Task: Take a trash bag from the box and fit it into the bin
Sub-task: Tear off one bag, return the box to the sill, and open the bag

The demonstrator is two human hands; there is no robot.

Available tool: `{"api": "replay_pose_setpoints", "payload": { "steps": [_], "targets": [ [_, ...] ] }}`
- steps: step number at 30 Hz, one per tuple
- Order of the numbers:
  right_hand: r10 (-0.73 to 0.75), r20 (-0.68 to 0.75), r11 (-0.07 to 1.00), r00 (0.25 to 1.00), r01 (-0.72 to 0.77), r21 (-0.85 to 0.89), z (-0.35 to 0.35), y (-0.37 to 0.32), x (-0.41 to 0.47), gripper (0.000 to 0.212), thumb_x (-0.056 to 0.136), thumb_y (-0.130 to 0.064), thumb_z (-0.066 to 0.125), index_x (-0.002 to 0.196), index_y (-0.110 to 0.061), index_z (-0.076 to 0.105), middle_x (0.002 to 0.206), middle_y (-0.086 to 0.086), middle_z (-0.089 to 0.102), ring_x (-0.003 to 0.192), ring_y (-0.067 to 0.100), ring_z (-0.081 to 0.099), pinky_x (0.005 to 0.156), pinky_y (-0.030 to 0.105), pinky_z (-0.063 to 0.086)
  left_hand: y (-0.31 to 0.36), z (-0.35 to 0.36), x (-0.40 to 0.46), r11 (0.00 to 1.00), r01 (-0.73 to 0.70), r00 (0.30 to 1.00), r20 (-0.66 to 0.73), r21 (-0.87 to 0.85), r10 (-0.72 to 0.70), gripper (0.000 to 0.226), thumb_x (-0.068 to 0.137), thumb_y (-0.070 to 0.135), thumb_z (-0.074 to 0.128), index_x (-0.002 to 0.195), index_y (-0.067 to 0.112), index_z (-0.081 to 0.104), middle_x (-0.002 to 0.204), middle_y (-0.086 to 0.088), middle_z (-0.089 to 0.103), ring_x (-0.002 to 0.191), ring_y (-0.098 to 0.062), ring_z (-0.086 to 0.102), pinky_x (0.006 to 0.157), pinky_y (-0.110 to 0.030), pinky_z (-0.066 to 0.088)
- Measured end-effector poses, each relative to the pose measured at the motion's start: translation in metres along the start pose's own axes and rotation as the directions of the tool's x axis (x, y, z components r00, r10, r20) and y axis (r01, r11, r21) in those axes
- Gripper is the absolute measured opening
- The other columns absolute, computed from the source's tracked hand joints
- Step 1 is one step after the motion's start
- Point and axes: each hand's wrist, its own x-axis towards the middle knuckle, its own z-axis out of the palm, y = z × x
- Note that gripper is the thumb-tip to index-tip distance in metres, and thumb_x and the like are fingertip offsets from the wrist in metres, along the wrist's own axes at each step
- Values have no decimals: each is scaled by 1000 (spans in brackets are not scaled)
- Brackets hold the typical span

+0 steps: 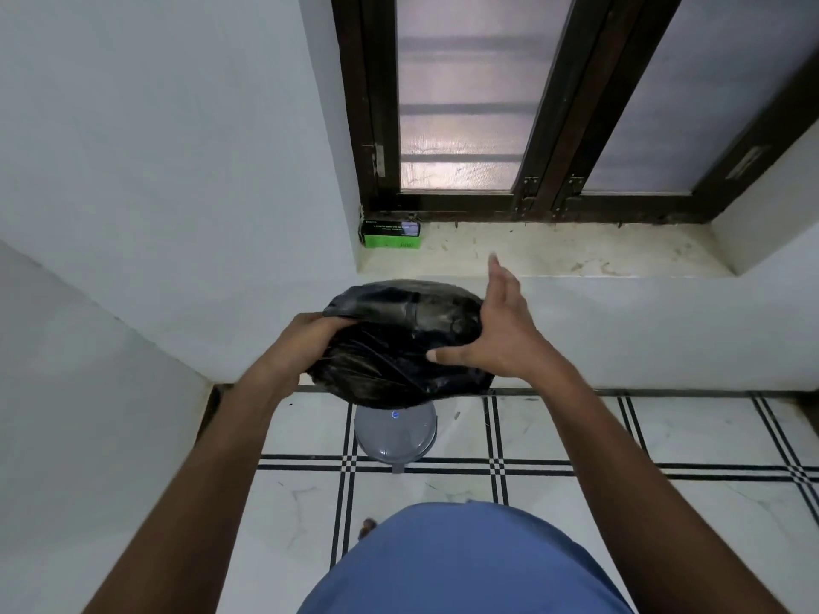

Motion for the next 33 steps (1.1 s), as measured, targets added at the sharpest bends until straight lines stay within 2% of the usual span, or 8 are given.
{"api": "replay_pose_setpoints", "payload": {
  "steps": [3, 7, 15, 19, 23, 29, 31, 33],
  "targets": [
    [-241, 21, 969, 970, 242, -40, 12, -16, -3, 146, 78, -61, 95, 175, -44, -13, 188, -2, 2, 173, 31, -4, 136, 65, -7, 6, 11, -3, 998, -65, 993, 94, -21, 67, 22, 100, 23, 66, 104, 10, 83, 100, -9, 84, 94, -27, 79, 84, -36, 56],
    [-270, 48, 962, 962, 267, 61, 15, -19, 5, 21, 106, -44, 74, 117, -26, 77, 101, -2, 77, 99, 19, 72, 96, 40, 51, 10, 6, -11, 983, -175, 976, 141, 59, 165, 29, 90, 31, 78, 108, 10, 81, 104, -11, 84, 100, -29, 81, 91, -39, 60],
    [21, 55, 822, 998, -49, 567, 9, -11, -3, 36, 109, -50, 65, 101, -15, 69, 96, 3, 73, 90, 22, 71, 86, 40, 51, -16, -23, -5, 762, -68, 987, 157, 644, -45, 44, 68, 57, 93, 75, 15, 83, 72, -1, 79, 75, -25, 77, 71, -35, 60],
    [9, 267, 986, 964, -52, 157, -9, 12, -2, 43, 88, -50, 90, 111, -17, 76, 106, 5, 81, 99, 26, 78, 91, 39, 59, -25, -38, 0, 841, -6, 1000, -6, 541, 11, 36, 78, 43, 76, 79, 7, 77, 82, -9, 78, 83, -30, 76, 70, -32, 55],
    [148, 267, 955, 952, -68, -288, -26, 27, 1, 15, 95, -29, 83, 86, -21, 75, 90, 6, 75, 92, 30, 73, 67, 33, 52, -16, -54, -8, 970, -37, 961, 275, 240, -31, 29, 93, 28, 84, 120, 19, 79, 104, -2, 82, 89, -16, 72, 68, -29, 57],
    [-126, 315, 912, 941, -15, 409, -64, -16, -15, 20, 101, -31, 81, 114, -14, 81, 108, 9, 85, 105, 28, 82, 83, 34, 65, 39, -63, -13, 944, -83, 971, 241, 320, 4, 55, 78, 27, 78, 121, -7, 72, 99, -15, 71, 88, -27, 60, 65, -32, 45],
    [-275, 139, 712, 951, 104, 694, -72, -41, -19, 19, 104, -14, 76, 122, -15, 79, 115, 8, 83, 109, 23, 81, 91, 35, 64, 70, -56, -25, 820, -192, 971, -15, 540, 237, 30, 86, 21, 68, 105, -1, 75, 92, -13, 72, 86, -29, 65, 71, -35, 48],
    [-261, -434, 725, 862, 472, 502, -71, -61, -20, 17, 105, -9, 70, 116, -20, 78, 113, 2, 76, 106, 14, 74, 92, 29, 59, 90, -45, -43, 642, -326, 672, -307, 694, 673, 26, 88, 16, 59, 107, 5, 74, 105, -18, 71, 92, -36, 66, 77, -35, 48]
  ]
}}
